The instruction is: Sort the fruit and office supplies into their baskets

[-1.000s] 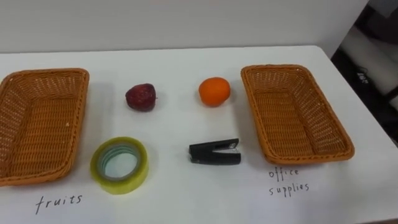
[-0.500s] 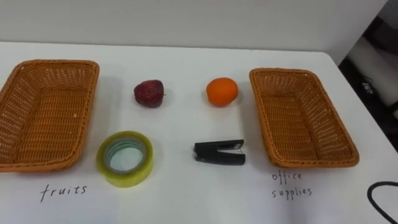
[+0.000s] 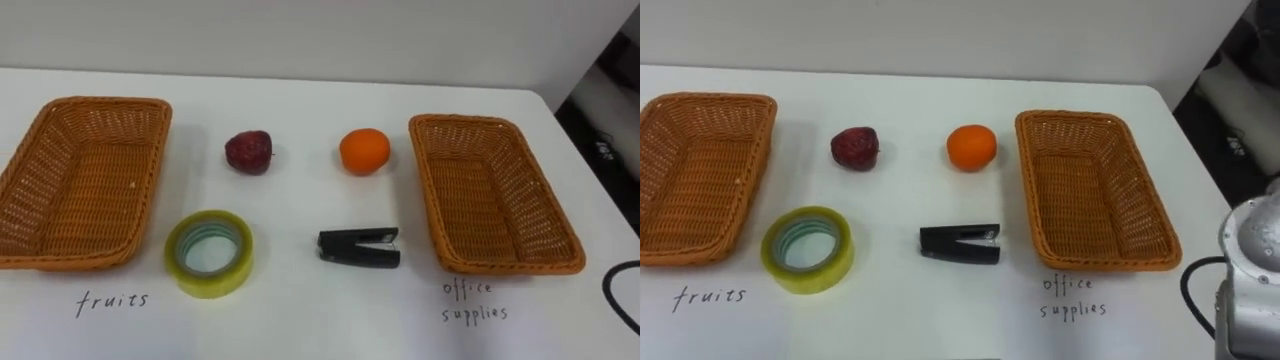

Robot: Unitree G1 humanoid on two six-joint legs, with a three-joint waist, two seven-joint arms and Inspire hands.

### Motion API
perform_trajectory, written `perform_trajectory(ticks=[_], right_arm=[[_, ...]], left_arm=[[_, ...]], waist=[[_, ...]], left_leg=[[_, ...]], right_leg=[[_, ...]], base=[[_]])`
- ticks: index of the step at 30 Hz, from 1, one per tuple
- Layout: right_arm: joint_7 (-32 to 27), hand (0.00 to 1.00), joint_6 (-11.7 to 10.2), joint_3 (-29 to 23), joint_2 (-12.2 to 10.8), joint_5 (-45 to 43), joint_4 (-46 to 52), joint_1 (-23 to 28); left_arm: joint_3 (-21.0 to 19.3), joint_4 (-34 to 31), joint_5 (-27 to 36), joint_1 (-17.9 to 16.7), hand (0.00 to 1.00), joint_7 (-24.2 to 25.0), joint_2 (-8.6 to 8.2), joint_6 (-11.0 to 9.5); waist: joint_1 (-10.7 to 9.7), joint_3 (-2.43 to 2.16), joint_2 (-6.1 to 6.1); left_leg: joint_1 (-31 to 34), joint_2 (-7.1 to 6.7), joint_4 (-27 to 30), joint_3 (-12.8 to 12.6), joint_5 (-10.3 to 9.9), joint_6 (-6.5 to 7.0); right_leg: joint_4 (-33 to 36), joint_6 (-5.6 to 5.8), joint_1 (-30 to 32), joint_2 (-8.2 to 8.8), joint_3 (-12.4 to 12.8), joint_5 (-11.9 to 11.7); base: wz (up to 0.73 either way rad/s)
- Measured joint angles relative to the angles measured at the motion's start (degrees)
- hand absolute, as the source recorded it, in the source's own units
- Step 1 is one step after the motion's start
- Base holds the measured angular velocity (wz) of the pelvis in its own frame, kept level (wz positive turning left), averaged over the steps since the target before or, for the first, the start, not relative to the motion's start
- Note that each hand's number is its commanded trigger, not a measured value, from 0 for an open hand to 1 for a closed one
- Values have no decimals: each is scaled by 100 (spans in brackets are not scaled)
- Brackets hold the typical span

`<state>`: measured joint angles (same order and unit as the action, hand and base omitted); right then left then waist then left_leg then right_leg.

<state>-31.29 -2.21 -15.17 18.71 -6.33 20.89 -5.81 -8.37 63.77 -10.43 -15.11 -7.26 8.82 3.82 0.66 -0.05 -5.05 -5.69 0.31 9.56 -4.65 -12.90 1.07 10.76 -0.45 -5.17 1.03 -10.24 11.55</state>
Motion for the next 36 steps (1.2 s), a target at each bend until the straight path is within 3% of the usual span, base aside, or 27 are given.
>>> perform_trajectory(ticks=[7,13,27,36], right_arm=[[1065,0,106,665,2,-39,-8,-61],[1653,0,106,867,2,-109,-10,-105],[3326,0,363,1238,5,-536,-216,-104],[4215,0,632,1527,126,-1346,-246,-115]], left_arm=[[47,-8,-59,66,0,37,4,-9],[63,-8,-66,31,0,25,12,-9],[154,-18,-113,193,0,300,86,2],[176,-16,-113,293,0,340,101,93]], waist=[[128,10,-100],[172,23,-166],[295,9,-110],[422,6,-128]], left_leg=[[12,-3,20,-3,3,-2],[22,9,21,30,3,-1],[101,6,69,71,2,0],[112,3,76,79,3,0]], right_leg=[[1,-6,5,1,-9,-7],[-7,-2,6,14,-46,-10],[-1,-3,9,47,-91,-17],[-2,-3,22,53,-67,-17]], base=[[0],[2],[0],[0]])
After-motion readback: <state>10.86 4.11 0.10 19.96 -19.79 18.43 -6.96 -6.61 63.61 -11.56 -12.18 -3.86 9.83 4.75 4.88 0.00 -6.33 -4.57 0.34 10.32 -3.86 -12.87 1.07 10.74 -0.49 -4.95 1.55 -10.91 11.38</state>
